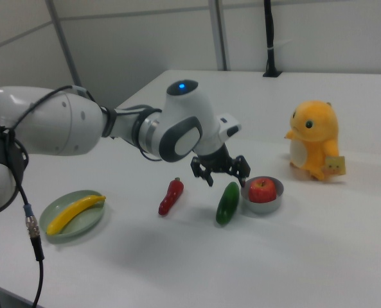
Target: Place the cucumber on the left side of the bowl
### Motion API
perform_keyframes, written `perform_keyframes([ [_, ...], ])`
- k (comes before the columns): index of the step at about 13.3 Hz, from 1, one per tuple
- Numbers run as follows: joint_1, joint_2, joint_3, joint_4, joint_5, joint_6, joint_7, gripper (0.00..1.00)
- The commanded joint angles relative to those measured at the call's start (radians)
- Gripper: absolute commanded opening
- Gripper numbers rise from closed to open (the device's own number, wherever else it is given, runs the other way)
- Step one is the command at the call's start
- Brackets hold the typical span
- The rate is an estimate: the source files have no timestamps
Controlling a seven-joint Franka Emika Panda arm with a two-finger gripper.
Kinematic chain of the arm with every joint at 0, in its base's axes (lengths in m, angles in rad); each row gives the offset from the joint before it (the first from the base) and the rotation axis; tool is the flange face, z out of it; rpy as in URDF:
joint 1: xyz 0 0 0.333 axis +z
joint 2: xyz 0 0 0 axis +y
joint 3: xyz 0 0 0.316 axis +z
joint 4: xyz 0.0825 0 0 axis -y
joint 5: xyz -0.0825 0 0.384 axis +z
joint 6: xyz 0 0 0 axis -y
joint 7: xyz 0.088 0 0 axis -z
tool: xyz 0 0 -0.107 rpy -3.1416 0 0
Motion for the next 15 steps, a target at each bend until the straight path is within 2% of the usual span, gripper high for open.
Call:
perform_keyframes([
  [1, 0.005, -0.12, 0.02, -0.018, 0.012, -0.09, 0.076, 1.0],
  [5, 0.005, -0.278, 0.021, -0.013, 0.012, -0.284, 0.168, 1.0],
  [8, 0.007, -0.38, 0.021, 0.054, 0.015, -0.503, 0.264, 1.0],
  [12, 0.011, -0.401, 0.047, 0.224, 0.017, -0.8, 0.468, 1.0],
  [15, 0.013, -0.426, 0.105, 0.24, 0.015, -0.868, 0.576, 1.0],
])
